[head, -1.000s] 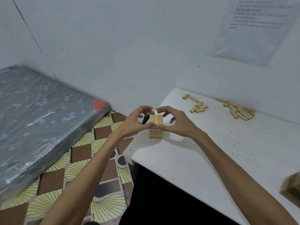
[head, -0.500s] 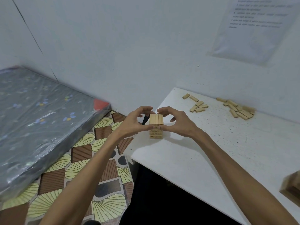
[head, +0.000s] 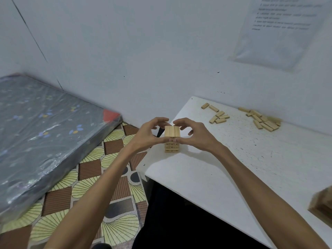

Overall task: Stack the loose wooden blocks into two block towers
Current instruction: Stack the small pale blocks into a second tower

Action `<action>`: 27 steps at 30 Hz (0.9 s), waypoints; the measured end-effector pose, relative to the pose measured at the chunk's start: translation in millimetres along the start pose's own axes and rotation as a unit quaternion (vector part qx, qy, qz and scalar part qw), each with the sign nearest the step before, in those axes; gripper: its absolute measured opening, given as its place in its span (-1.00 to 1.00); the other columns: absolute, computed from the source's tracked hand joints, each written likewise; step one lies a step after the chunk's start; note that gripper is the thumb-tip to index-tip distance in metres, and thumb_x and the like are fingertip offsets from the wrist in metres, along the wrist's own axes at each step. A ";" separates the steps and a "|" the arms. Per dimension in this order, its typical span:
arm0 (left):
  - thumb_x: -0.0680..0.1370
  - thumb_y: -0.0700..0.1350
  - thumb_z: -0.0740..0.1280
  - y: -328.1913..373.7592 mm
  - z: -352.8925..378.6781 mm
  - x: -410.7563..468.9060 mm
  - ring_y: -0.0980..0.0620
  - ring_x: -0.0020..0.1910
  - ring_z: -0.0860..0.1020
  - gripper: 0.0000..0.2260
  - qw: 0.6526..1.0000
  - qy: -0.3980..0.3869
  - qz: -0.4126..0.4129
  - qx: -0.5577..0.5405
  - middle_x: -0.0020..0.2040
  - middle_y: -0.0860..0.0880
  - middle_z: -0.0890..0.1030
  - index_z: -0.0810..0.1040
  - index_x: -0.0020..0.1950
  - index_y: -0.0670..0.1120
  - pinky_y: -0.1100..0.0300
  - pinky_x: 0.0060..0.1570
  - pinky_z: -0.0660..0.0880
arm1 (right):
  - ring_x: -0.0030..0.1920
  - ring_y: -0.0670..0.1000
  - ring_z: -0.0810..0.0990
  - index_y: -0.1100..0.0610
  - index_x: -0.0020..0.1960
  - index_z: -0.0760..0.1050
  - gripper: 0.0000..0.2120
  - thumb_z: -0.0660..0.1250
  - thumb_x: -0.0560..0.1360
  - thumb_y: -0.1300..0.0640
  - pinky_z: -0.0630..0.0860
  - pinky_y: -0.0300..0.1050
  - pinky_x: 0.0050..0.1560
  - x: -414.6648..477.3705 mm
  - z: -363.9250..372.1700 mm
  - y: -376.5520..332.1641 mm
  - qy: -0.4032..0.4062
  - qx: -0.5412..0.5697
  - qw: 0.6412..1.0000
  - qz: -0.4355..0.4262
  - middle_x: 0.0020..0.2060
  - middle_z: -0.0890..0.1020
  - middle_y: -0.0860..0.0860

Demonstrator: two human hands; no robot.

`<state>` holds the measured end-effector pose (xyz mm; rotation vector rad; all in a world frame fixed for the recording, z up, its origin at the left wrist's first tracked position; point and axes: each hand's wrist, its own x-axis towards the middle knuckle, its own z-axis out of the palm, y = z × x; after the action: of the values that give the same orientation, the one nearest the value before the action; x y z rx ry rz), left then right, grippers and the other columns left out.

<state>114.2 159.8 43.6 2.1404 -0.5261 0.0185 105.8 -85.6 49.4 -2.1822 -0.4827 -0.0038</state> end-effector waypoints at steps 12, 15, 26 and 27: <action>0.55 0.25 0.38 21.5 -7.6 3.9 0.31 0.34 0.45 -0.52 1.000 -0.012 0.006 0.005 0.36 0.24 0.53 0.48 0.43 0.13 0.07 0.37 0.38 | 0.34 -0.23 0.48 -0.11 0.47 0.44 -0.45 0.49 0.53 -0.12 0.50 -0.09 0.32 -12.2 -17.4 -8.4 0.010 -0.038 0.999 -0.009 0.35 0.54 -0.27; 0.60 0.19 0.40 36.8 -11.3 14.8 0.37 0.26 0.43 -0.58 0.998 -0.038 0.005 0.042 0.33 0.16 0.53 0.51 0.43 0.12 0.10 0.35 0.35 | 0.34 -0.26 0.47 -0.11 0.41 0.51 -0.58 0.42 0.57 -0.09 0.49 -0.06 0.38 -19.5 -28.5 -8.8 0.022 -0.056 0.998 -0.002 0.31 0.57 -0.27; 0.59 0.15 0.42 98.0 23.9 57.5 0.20 0.31 0.47 -0.59 0.983 -0.096 0.093 0.125 0.28 0.22 0.55 0.53 0.40 0.05 0.24 0.27 0.31 | 0.31 -0.16 0.47 -0.14 0.35 0.55 -0.67 0.38 0.60 -0.08 0.45 -0.01 0.38 -62.5 -70.7 -0.7 0.090 -0.134 0.986 0.052 0.30 0.56 -0.24; 0.59 0.14 0.42 102.2 30.4 60.1 0.19 0.30 0.47 -0.59 0.983 -0.098 0.097 0.125 0.28 0.21 0.55 0.53 0.40 0.04 0.23 0.27 0.33 | 0.34 -0.13 0.48 -0.12 0.35 0.56 -0.68 0.38 0.60 -0.07 0.44 -0.03 0.38 -68.2 -75.3 0.7 0.095 -0.143 0.983 0.062 0.32 0.57 -0.20</action>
<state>125.0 63.0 117.6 2.3401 -0.8871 -0.0204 55.6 -167.1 83.5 -2.4600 -0.2482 -0.2239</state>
